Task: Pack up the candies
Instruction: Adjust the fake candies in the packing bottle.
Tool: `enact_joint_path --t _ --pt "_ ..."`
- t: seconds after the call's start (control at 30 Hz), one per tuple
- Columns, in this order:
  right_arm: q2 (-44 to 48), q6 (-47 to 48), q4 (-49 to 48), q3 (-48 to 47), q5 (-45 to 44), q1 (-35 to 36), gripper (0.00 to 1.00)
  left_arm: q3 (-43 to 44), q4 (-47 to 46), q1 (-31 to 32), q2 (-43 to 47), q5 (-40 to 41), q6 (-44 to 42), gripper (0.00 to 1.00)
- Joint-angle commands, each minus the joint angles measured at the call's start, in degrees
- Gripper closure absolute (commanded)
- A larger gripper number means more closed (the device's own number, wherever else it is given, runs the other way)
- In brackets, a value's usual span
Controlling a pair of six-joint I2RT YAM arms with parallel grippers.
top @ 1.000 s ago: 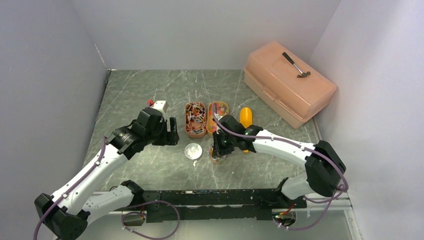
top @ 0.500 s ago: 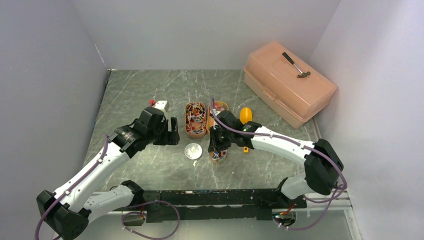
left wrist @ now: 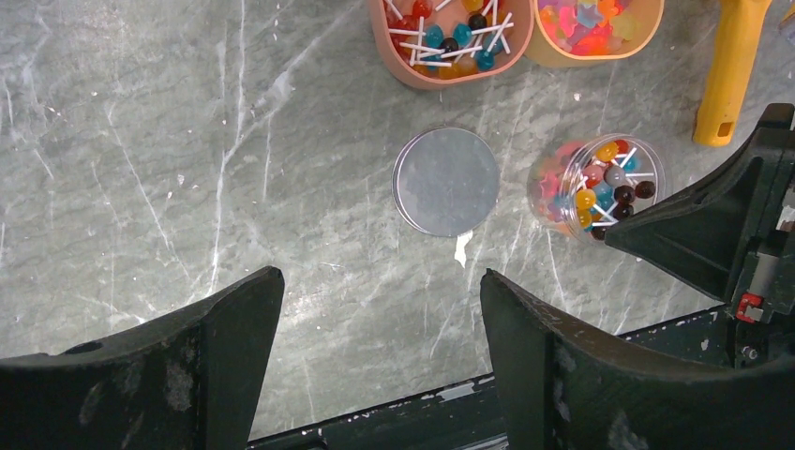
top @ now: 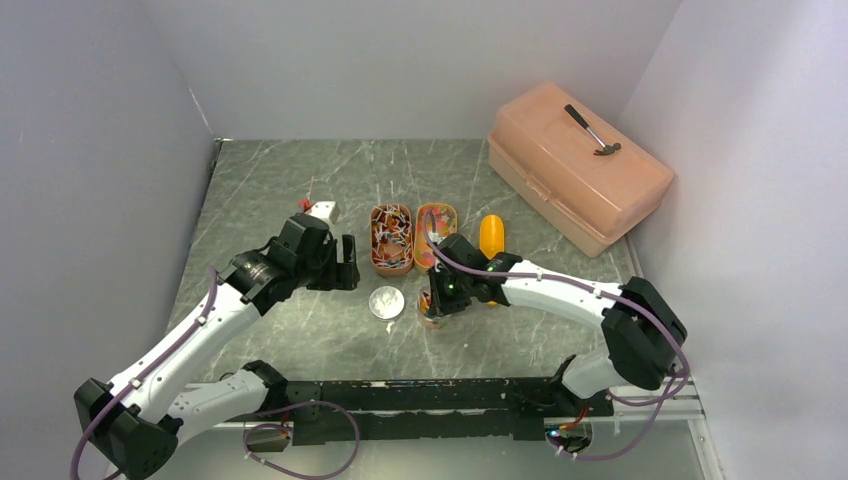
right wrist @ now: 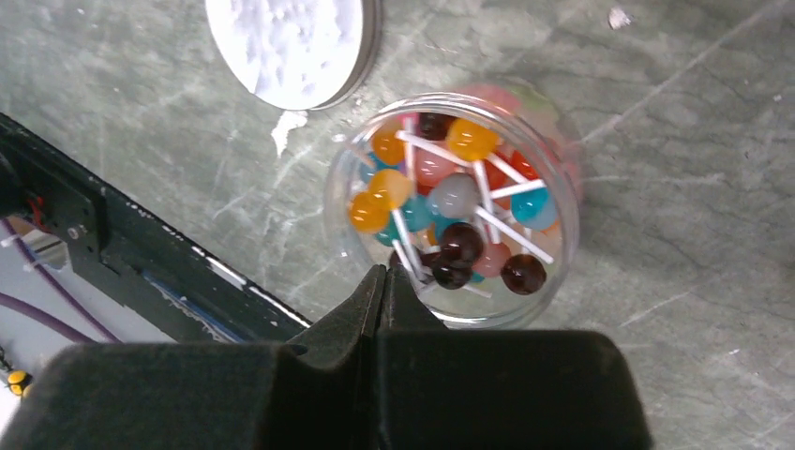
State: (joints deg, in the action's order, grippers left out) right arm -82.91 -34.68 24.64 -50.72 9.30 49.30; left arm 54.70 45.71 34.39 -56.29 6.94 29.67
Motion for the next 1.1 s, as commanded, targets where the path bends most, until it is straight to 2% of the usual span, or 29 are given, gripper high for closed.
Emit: enact_joint_path --t 0.0,0.3,0.67,1.07 --pt "1.8 -0.9 -0.7 2.0 -1.3 -0.6 1.0 1.3 -1.7 0.2 -0.4 0.2 0.4 0.18" --pt "2.8 -1.3 -1.5 2.1 -0.3 -1.9 1.0 1.9 -1.7 0.2 -1.0 0.2 0.4 0.18" --pt "4.3 0.4 1.8 -5.0 0.5 -1.8 1.0 2.1 -1.9 0.2 -1.7 0.2 0.0 0.18" --pt "-2.0 -0.2 -1.4 -8.3 3.3 -1.9 1.0 2.3 -1.4 0.2 -1.8 0.8 -0.6 0.17"
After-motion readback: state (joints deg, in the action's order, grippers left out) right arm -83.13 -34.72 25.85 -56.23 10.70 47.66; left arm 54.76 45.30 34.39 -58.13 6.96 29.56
